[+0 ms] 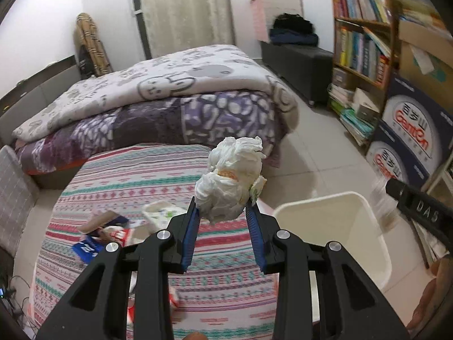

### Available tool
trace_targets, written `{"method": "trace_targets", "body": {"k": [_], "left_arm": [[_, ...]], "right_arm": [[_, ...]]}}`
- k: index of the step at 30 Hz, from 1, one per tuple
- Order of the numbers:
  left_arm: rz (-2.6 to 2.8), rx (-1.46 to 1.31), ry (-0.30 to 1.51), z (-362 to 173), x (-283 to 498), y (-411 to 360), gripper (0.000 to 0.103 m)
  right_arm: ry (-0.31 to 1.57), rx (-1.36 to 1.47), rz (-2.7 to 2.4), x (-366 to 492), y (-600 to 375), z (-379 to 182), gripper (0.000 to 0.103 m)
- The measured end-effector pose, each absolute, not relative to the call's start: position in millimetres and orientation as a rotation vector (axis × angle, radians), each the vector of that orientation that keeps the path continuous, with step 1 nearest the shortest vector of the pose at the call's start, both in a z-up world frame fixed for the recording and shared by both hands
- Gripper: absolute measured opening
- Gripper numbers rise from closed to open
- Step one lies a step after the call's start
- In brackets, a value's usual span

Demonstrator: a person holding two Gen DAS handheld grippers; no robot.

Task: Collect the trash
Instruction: 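Open the right tool over the bin while the left tool releases its tissues there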

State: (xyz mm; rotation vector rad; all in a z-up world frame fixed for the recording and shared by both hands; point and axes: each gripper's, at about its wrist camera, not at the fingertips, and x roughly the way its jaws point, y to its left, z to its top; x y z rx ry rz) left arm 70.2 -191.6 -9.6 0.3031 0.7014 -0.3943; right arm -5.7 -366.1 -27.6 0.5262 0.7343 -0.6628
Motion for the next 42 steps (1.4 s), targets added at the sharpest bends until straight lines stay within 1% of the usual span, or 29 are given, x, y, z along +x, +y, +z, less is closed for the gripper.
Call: {"method": "trace_targets", "body": {"k": [3,10,15,20,23,24,25,26,27,28,35,42], "left_arm": [[-0.431,0.31,0.715,-13.8,64.2,-205.6,0.034],[-0.498,0.336,0.717,-21.3,48.5,-233.4,0.034],[-0.552,0.344,0.738,-25.8,40.0,-249.6,0.034],[-0.603,0.348,0.751,-29.0,32.3,-264.2,0.034],[-0.64,0.344,0.763,-30.0,29.1,-272.9,0.037],[-0.652,0.34,0.763,-30.0,27.8,-275.2,0.041],[-0.66,0.339,0.759,-29.8,26.6,-277.4,0.048],[-0.674,0.339,0.752,-29.0,24.0,-279.5,0.052],[-0.682,0.341,0.742,-27.9,21.6,-281.3,0.058],[-0.684,0.342,0.733,-27.0,19.6,-282.4,0.062],[-0.685,0.362,0.713,-26.2,11.7,-284.3,0.067],[-0.632,0.406,0.723,-30.5,15.6,-265.4,0.075]], "right_arm": [[0.721,0.546,-0.697,-17.8,-379.5,-27.6,0.076],[0.707,0.612,-0.766,-46.9,-413.1,-31.4,0.079],[0.688,0.659,-0.808,-64.1,-431.2,-31.8,0.083],[0.689,0.691,-0.832,-75.1,-443.9,-35.4,0.084],[0.691,0.696,-0.84,-79.7,-447.2,-36.8,0.086],[0.689,0.698,-0.844,-80.5,-447.6,-36.9,0.087],[0.686,0.7,-0.847,-81.4,-448.4,-36.9,0.087],[0.685,0.701,-0.848,-82.7,-449.4,-36.8,0.087],[0.682,0.702,-0.852,-83.7,-449.9,-36.7,0.088],[0.679,0.703,-0.856,-84.5,-450.2,-36.5,0.09],[0.671,0.688,-0.865,-84.2,-448.1,-33.4,0.092],[0.697,0.664,-0.817,-66.8,-432.3,-33.2,0.094]]}}
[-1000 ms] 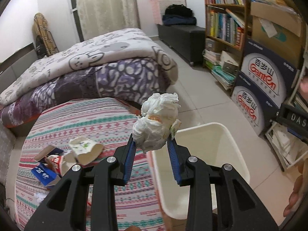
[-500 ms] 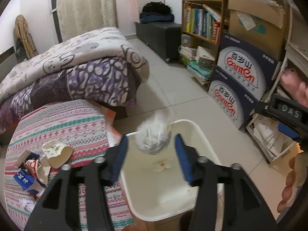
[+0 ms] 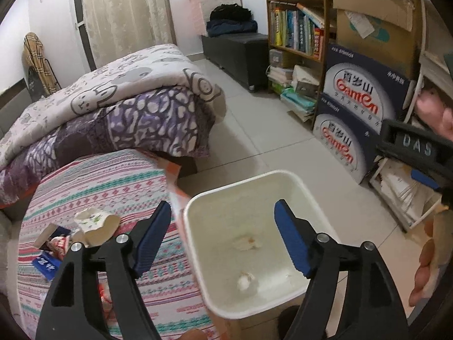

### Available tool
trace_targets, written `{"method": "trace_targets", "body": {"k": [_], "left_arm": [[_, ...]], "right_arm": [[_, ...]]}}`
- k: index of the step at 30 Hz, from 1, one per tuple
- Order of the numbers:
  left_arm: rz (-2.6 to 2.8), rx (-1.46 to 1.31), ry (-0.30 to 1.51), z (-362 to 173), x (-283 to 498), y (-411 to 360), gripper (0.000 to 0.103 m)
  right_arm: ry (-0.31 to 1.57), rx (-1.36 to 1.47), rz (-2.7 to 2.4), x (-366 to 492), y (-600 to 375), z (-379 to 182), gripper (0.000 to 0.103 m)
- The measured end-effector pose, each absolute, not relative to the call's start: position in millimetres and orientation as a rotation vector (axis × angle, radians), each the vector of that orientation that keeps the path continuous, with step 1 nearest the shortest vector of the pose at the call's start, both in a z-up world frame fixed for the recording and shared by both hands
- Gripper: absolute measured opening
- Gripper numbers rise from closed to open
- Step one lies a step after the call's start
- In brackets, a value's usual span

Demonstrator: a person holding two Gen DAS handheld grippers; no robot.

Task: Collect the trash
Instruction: 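Open the right tool over the bin while the left tool releases its tissues there, then grasp the red paper cup with the left tool while the right tool grasps crumpled foil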

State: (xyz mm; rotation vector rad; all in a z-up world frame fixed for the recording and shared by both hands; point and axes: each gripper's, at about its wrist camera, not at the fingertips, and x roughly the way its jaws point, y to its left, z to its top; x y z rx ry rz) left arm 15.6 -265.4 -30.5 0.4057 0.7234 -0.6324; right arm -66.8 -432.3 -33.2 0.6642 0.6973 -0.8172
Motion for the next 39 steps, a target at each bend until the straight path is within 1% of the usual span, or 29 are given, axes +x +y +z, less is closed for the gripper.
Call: {"method": "trace_targets", "body": {"k": [3,5,7,9,16,24,34,35,36,37,39], "left_arm": [[-0.599,0.453,0.726,-37.9,16.1,-252.0,0.077],[-0.564,0.489,0.733,-43.5,17.9,-241.2,0.079],[-0.54,0.518,0.74,-46.8,19.3,-232.1,0.083],[-0.517,0.562,0.747,-52.8,21.1,-220.0,0.085],[-0.443,0.739,0.831,-91.5,34.0,-173.4,0.085],[-0.373,0.837,0.908,-123.7,51.4,-126.4,0.085],[-0.338,0.848,1.005,-151.2,80.2,-85.6,0.085],[-0.34,0.84,1.01,-152.3,82.0,-82.0,0.083],[-0.345,0.835,1.013,-153.2,83.0,-79.4,0.074],[-0.354,0.829,1.025,-154.6,83.7,-77.3,0.062],[-0.363,0.83,1.027,-156.7,83.1,-73.2,0.055]], "right_arm": [[0.717,0.645,-0.78,-54.3,-418.7,-33.5,0.094],[0.727,0.628,-0.76,-46.6,-409.2,-33.5,0.095],[0.737,0.625,-0.738,-39.0,-400.7,-34.2,0.095],[0.749,0.62,-0.72,-32.0,-391.7,-35.3,0.096],[0.817,0.611,-0.638,-5.2,-361.5,-46.2,0.096],[0.875,0.563,-0.56,22.4,-324.3,-53.9,0.096],[0.941,0.502,-0.484,49.2,-288.0,-64.0,0.096],[0.947,0.497,-0.478,51.3,-285.5,-65.2,0.096],[0.952,0.493,-0.473,53.4,-282.6,-66.0,0.096],[0.956,0.488,-0.467,55.5,-279.5,-66.5,0.096],[0.962,0.481,-0.457,58.9,-274.3,-67.4,0.096]]}}
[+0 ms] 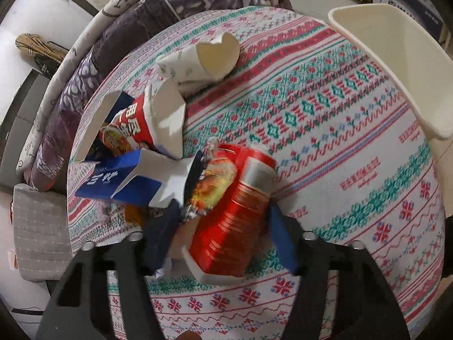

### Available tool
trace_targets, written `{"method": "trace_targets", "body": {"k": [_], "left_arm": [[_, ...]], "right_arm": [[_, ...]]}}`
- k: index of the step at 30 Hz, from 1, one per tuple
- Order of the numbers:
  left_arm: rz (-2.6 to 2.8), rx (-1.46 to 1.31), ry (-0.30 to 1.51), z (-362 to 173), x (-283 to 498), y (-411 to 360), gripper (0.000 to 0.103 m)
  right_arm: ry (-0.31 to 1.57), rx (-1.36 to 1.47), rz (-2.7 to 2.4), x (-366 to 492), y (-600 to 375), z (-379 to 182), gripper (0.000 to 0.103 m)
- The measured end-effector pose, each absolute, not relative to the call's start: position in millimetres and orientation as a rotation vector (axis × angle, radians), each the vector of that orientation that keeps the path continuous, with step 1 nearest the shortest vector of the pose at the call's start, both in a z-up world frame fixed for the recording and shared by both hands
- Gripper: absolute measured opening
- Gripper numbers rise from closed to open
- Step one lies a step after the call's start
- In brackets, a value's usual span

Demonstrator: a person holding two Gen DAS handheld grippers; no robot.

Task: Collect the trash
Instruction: 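Grasp the red paper cup with the left tool while the right tool grasps crumpled foil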

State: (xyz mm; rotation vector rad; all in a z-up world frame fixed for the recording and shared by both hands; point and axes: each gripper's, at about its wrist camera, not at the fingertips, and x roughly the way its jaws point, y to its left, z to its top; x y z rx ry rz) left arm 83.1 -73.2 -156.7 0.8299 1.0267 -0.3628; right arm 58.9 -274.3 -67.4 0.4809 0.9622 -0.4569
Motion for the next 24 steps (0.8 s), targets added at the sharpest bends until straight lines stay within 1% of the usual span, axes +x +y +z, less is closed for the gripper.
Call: {"method": "trace_targets", "body": {"k": [2,4,7,14,18,24], "left_arm": [[-0.382,0.815,1.016,-154.1,80.0,-69.4,0.049],[-0.411,0.747,1.033,-146.7,79.8,-61.2,0.039],[-0.43,0.655,1.044,-131.5,82.6,-47.1,0.037],[-0.444,0.338,1.043,-72.9,102.0,10.9,0.036],[-0.406,0.161,1.003,-39.8,113.9,48.7,0.036],[-0.272,-0.002,0.924,-5.7,131.8,108.9,0.036]], "right_arm": [[0.969,0.476,-0.447,62.1,-269.0,-68.9,0.096],[0.977,0.471,-0.432,65.8,-263.4,-70.4,0.096],[0.989,0.463,-0.417,70.5,-256.1,-73.4,0.096],[1.003,0.403,-0.377,83.5,-232.0,-78.7,0.096],[0.998,0.311,-0.284,94.8,-197.5,-77.9,0.096],[1.004,0.132,-0.022,110.6,-116.7,-83.1,0.096]]}}
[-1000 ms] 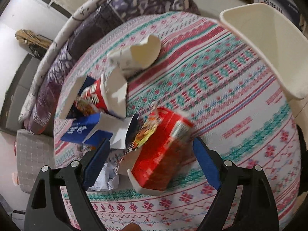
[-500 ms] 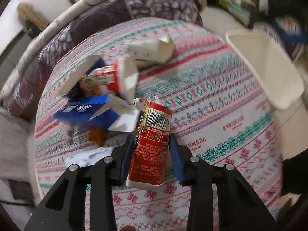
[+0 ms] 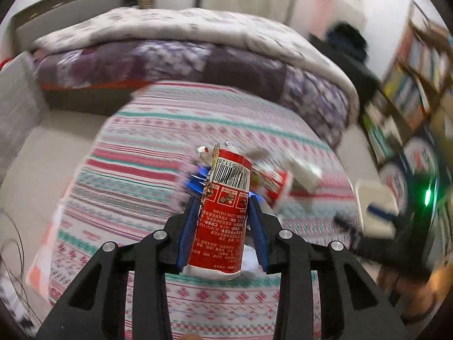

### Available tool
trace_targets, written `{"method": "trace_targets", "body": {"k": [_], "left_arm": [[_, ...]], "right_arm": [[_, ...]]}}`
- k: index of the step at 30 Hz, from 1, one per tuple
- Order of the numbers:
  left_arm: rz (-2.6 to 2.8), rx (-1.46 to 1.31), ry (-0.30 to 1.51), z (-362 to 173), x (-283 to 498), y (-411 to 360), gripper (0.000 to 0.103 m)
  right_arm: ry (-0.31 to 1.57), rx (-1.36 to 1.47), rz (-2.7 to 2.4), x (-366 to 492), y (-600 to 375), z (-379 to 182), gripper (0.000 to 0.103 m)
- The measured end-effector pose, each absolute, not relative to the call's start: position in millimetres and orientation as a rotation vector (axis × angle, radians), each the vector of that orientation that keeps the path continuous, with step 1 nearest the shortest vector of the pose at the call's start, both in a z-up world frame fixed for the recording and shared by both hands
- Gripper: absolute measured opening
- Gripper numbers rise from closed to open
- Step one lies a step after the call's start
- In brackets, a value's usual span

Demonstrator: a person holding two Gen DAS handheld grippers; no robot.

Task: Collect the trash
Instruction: 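Grasp the red paper cup with the left tool while the right tool grasps crumpled foil, then carry the red cup and the foil toward the white bin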

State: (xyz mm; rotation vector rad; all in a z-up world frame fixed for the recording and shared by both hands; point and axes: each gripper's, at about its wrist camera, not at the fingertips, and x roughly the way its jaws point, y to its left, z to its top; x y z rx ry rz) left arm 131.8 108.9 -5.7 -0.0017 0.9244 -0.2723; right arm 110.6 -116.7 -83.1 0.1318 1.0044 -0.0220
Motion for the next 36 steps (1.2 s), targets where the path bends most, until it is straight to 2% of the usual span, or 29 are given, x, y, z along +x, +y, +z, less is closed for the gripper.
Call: {"method": "trace_targets", "body": {"k": [9,13,16,18,23,29,36], "left_arm": [[-0.132,-0.135,0.922,-3.8,143.7,179.3,0.036],[-0.101,-0.165,0.926,-6.8,148.1,200.0,0.037],[-0.091,-0.174,0.924,-7.8,148.4,206.9,0.037],[-0.085,-0.17,0.923,-8.9,148.8,210.0,0.037],[-0.065,-0.173,0.932,-14.7,151.8,214.5,0.037],[-0.055,-0.177,0.904,-9.7,149.8,213.2,0.037],[-0.029,-0.156,0.839,0.0,145.1,199.9,0.037]], "right_arm": [[0.936,-0.237,0.344,109.6,18.5,-93.3,0.096],[0.963,-0.3,0.373,115.4,44.2,-105.4,0.093],[0.999,-0.294,0.389,122.0,52.6,-114.6,0.083],[1.03,-0.296,0.4,122.7,55.2,-120.5,0.062],[1.046,-0.246,0.416,121.4,49.9,-120.5,0.051],[0.989,-0.142,0.413,118.8,36.1,-96.6,0.05],[0.827,0.011,0.344,116.1,13.2,-50.3,0.05]]}}
